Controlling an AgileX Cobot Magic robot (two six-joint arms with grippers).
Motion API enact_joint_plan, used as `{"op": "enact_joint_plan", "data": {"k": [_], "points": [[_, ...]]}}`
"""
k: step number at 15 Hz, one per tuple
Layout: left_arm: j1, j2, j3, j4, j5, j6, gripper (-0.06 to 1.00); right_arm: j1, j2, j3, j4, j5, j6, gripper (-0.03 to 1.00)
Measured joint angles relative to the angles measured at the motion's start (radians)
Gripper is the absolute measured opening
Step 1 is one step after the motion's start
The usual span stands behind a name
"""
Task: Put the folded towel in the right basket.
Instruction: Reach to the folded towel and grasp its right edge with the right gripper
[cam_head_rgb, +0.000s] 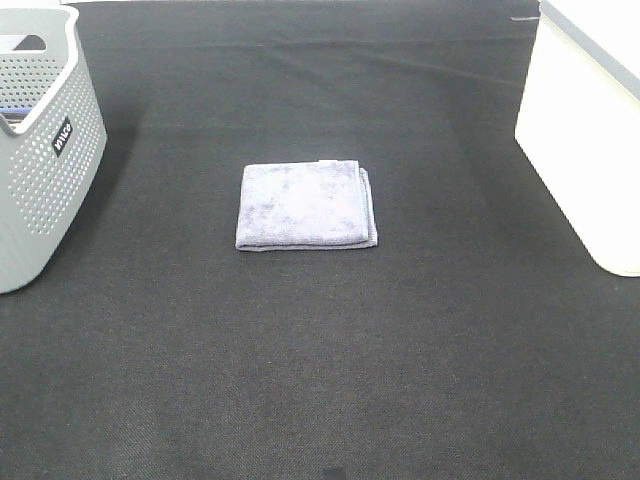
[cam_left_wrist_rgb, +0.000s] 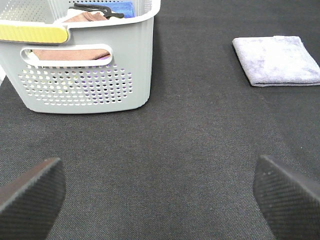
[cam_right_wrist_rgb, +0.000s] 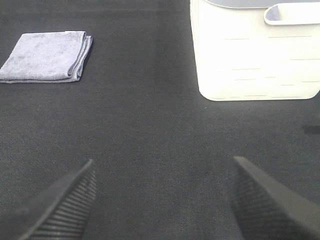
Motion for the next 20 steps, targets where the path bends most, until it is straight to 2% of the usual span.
{"op": "enact_joint_plan", "data": {"k": [20], "points": [[0.0, 0.0, 0.0, 0.0, 0.0, 0.0, 0.97, 0.0, 0.0, 0.0, 0.0, 0.0, 0.0, 0.7]]}}
